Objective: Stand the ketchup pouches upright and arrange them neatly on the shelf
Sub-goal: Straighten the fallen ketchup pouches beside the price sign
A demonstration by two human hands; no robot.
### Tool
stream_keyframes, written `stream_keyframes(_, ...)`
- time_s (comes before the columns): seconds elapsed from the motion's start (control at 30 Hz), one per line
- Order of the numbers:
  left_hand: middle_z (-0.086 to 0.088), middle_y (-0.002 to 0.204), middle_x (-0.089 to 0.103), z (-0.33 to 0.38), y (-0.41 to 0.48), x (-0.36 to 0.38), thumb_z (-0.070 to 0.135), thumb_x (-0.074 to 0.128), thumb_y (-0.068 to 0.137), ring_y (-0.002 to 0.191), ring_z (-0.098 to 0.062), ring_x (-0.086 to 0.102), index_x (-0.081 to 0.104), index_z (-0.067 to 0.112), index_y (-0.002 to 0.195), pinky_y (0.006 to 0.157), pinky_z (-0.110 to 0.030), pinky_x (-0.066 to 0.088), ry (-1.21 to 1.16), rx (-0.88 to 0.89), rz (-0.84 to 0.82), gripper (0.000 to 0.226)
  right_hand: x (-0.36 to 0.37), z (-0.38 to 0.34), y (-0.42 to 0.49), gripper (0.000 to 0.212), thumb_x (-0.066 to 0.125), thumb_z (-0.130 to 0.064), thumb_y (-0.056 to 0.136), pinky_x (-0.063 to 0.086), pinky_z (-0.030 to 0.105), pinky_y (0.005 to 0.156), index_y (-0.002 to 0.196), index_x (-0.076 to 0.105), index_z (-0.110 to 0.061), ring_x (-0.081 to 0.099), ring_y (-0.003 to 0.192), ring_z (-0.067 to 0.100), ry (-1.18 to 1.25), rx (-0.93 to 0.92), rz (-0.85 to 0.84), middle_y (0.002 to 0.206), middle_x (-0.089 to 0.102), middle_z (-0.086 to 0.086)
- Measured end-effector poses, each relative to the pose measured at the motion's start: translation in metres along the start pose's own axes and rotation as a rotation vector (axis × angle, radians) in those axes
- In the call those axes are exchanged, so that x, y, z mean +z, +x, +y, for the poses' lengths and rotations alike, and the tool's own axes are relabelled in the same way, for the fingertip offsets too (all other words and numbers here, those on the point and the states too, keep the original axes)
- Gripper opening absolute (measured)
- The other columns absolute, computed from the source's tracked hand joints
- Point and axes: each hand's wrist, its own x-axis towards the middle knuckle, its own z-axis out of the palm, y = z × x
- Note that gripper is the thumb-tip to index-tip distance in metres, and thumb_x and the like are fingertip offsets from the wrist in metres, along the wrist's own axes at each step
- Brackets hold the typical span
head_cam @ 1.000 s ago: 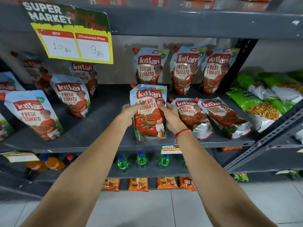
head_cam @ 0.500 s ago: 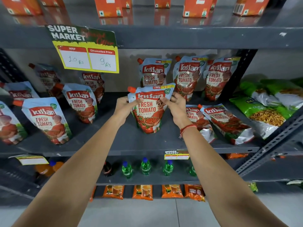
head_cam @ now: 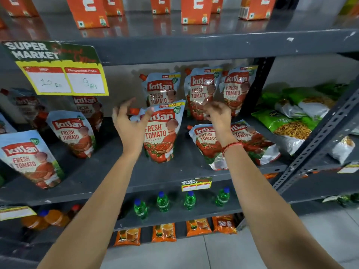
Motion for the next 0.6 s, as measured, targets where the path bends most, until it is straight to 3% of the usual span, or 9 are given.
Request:
stream_keyframes(0.1, -0.012, 0.119, 0.055, 0.018, -0.036, 0.018, 0.031, 0.066, 0.079, 0.112, -0.024, 0.047, 0.061, 0.017, 0.109, 0.094, -0.026, 0.030, 0.272, 0.390, 0.162, 0.033, -0.027, 0.017, 0.013, 0.028, 0.066, -0.026, 0.084, 0.046, 0.037, 0.093, 0.097, 0.069, -0.002, 0.061, 0.107, 0.034, -0.521, 0.096, -0.034, 0.106, 0.069, 0.019)
stream_keyframes(0.13, -0.011, 0.117, 0.055, 0.020, -0.047, 0.026, 0.028, 0.064, 0.081, 0.111, -0.022, 0.046, 0.060, 0.017, 0.106, 0.094, -0.026, 0.031, 0.262, 0.492, 0.142, 0.028, -0.034, 0.023, 0.013, 0.034, 0.065, -0.026, 0.085, 0.046, 0.036, 0.092, 0.105, 0.067, 0.002, 0.060, 0.109, 0.035, -0.681, 0.155, -0.089, 0.112, 0.067, 0.022)
stream_keyframes(0.2, -0.012, 0.109, 0.059, 0.018, -0.064, 0.048, 0.022, 0.060, 0.083, 0.105, -0.021, 0.050, 0.064, 0.013, 0.101, 0.092, -0.031, 0.039, 0.179, 0.571, -0.076, 0.021, -0.047, 0.034, 0.008, 0.042, 0.064, -0.024, 0.085, 0.046, 0.037, 0.092, 0.117, 0.059, 0.002, 0.058, 0.114, 0.036, -0.926, 0.238, -0.157, 0.121, 0.062, 0.023)
stream_keyframes(0.3, -0.008, 0.104, 0.063, 0.008, -0.085, 0.083, 0.021, 0.059, 0.084, 0.096, -0.020, 0.061, 0.066, 0.012, 0.099, 0.082, -0.034, 0.051, 0.142, 0.330, -0.586, 0.018, -0.054, 0.043, -0.002, 0.043, 0.062, -0.020, 0.087, 0.048, 0.039, 0.093, 0.124, 0.052, -0.002, 0.056, 0.117, 0.036, -1.046, 0.256, -0.117, 0.127, 0.058, 0.019)
stream_keyframes(0.37, -0.010, 0.110, 0.062, -0.005, -0.097, 0.103, 0.019, 0.063, 0.083, 0.100, -0.023, 0.062, 0.065, 0.011, 0.104, 0.084, -0.028, 0.049, 0.103, 0.029, -0.737, 0.022, -0.052, 0.047, -0.007, 0.041, 0.060, -0.020, 0.087, 0.048, 0.039, 0.093, 0.124, 0.052, -0.003, 0.055, 0.117, 0.036, -1.071, 0.250, -0.104, 0.127, 0.058, 0.019)
stream_keyframes(0.47, -0.017, 0.119, 0.062, -0.025, -0.103, 0.118, 0.022, 0.064, 0.084, 0.111, -0.030, 0.057, 0.058, 0.005, 0.117, 0.095, -0.034, 0.046, 0.037, -0.404, -0.664, 0.038, -0.050, 0.048, -0.009, 0.044, 0.063, -0.023, 0.086, 0.046, 0.039, 0.096, 0.123, 0.052, -0.002, 0.053, 0.119, 0.036, -1.037, 0.274, -0.133, 0.127, 0.057, 0.020)
stream_keyframes(0.6, -0.021, 0.119, 0.062, -0.037, -0.094, 0.130, 0.028, 0.058, 0.087, 0.108, -0.040, 0.059, 0.053, 0.004, 0.122, 0.096, -0.048, 0.048, -0.001, -0.606, -0.578, 0.043, -0.051, 0.052, -0.013, 0.047, 0.064, -0.030, 0.085, 0.046, 0.038, 0.095, 0.123, 0.052, -0.006, 0.054, 0.117, 0.035, -1.138, 0.227, -0.280, 0.127, 0.058, 0.018)
